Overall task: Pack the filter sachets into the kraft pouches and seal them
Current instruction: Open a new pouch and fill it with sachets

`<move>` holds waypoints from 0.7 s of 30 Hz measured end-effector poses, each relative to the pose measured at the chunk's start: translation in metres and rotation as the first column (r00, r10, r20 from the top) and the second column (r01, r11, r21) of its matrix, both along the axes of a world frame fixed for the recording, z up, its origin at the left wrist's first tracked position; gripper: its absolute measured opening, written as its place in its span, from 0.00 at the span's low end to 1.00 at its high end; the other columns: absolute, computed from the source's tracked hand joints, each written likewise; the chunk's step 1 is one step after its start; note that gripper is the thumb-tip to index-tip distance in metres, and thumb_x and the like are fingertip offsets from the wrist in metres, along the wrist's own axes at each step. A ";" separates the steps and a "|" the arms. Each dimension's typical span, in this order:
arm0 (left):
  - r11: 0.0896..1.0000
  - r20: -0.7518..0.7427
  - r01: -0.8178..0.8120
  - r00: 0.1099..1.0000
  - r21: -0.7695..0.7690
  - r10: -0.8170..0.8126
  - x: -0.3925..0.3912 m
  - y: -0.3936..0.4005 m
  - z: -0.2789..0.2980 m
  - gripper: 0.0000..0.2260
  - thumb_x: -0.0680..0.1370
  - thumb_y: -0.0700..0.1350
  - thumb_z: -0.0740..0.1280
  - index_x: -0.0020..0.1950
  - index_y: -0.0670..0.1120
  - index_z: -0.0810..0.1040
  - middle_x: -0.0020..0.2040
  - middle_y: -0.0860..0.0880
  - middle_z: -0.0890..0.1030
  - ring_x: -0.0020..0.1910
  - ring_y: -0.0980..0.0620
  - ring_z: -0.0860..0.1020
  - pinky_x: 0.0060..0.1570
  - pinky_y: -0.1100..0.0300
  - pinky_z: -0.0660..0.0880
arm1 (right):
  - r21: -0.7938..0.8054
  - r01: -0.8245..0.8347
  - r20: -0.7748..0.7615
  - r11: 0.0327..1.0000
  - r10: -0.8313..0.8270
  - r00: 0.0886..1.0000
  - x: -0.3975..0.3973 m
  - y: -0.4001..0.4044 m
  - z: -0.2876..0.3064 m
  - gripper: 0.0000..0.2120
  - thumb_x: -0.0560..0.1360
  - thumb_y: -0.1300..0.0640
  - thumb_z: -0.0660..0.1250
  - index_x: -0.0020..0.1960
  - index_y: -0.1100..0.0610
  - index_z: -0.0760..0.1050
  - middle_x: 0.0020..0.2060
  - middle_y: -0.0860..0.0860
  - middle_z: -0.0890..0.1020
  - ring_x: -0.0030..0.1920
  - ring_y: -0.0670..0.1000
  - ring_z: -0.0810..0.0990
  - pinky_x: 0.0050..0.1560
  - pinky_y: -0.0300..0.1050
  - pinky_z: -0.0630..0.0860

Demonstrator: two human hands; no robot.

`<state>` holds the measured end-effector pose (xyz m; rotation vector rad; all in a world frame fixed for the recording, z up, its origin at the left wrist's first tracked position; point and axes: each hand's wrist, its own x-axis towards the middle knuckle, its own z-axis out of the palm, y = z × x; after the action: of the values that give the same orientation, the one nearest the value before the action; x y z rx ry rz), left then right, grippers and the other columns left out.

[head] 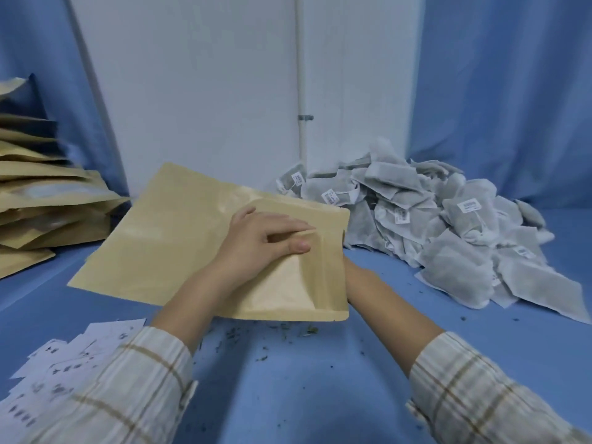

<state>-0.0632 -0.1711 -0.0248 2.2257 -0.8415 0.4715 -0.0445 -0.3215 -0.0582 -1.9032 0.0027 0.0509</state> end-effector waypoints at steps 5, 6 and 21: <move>0.941 -0.219 -0.052 0.975 -0.335 -0.024 0.017 -0.026 -0.026 0.11 0.69 0.51 0.73 0.41 0.70 0.81 0.44 0.68 0.81 0.50 0.66 0.78 0.58 0.64 0.71 | 0.023 0.116 0.190 0.993 -0.118 0.975 0.000 -0.037 0.001 0.18 0.78 0.63 0.57 0.30 0.51 0.67 0.26 0.43 0.69 0.27 0.42 0.66 0.29 0.36 0.65; 0.930 -0.245 -0.044 0.968 -0.365 -0.050 0.020 -0.032 -0.032 0.11 0.68 0.51 0.73 0.41 0.70 0.81 0.45 0.67 0.82 0.49 0.66 0.79 0.54 0.67 0.72 | -0.068 0.139 0.283 0.988 -0.114 0.952 -0.003 -0.049 -0.006 0.17 0.75 0.63 0.61 0.28 0.52 0.70 0.23 0.43 0.71 0.26 0.43 0.67 0.29 0.36 0.64; 0.942 -0.158 0.078 0.978 -0.327 -0.136 0.056 -0.135 -0.109 0.16 0.73 0.43 0.72 0.46 0.68 0.80 0.47 0.72 0.79 0.50 0.71 0.76 0.51 0.76 0.67 | -0.650 0.463 0.523 0.603 -0.088 0.848 -0.011 -0.184 -0.090 0.21 0.72 0.57 0.64 0.65 0.48 0.72 0.62 0.47 0.75 0.64 0.51 0.68 0.64 0.43 0.59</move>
<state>-0.0074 -0.3065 -0.1340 1.8813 -0.7302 0.3240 -0.0560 -0.5056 -0.1484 -2.7081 0.0248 -0.7320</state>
